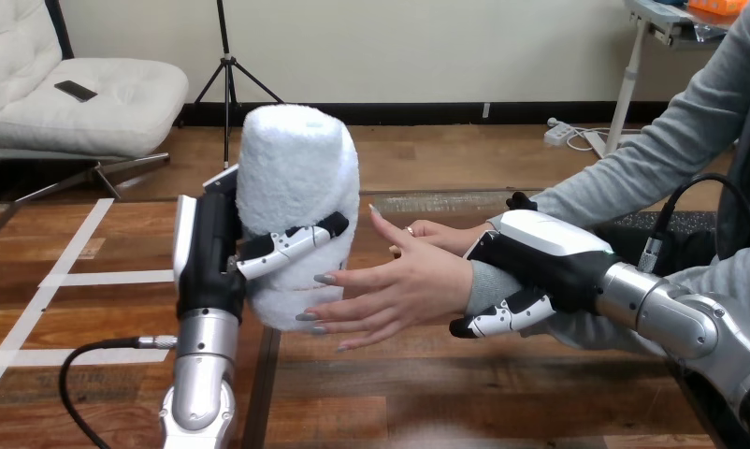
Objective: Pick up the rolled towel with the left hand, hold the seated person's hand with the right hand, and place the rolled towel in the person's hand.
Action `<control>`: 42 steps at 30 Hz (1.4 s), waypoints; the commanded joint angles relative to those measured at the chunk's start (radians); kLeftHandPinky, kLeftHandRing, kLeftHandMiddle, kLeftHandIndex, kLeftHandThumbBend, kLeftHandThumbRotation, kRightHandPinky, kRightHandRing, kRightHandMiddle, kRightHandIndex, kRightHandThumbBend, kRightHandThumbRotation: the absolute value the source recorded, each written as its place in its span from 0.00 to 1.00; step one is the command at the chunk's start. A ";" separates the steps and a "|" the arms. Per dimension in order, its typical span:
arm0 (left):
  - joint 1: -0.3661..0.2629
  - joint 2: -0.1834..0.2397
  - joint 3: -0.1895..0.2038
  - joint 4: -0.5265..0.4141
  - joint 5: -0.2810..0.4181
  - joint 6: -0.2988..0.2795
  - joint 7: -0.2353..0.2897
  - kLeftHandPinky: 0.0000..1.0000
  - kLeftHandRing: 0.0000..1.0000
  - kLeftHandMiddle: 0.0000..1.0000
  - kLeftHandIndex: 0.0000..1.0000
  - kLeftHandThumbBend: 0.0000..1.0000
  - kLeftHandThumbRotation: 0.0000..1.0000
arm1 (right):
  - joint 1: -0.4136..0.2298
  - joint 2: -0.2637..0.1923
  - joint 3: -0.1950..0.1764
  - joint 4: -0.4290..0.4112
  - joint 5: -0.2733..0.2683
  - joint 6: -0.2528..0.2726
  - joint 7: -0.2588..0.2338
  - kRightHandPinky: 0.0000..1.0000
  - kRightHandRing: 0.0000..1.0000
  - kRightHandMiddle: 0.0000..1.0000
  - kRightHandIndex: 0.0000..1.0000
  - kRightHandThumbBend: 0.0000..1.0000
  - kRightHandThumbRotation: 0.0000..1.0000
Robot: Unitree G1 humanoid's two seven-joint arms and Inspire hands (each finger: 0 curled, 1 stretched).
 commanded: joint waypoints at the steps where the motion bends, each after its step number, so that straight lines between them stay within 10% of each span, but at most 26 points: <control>1: -0.160 0.000 -0.010 0.005 -0.017 -0.054 0.016 0.33 0.37 0.40 0.41 0.60 0.00 | -0.033 -0.031 -0.050 -0.075 0.041 -0.011 0.000 0.18 0.21 0.27 0.28 0.63 0.40; 42: -0.181 -0.026 -0.043 0.050 0.005 -0.085 0.070 0.34 0.37 0.40 0.41 0.60 0.00 | -0.061 -0.011 -0.044 -0.087 0.052 0.006 0.019 0.20 0.22 0.28 0.28 0.62 0.38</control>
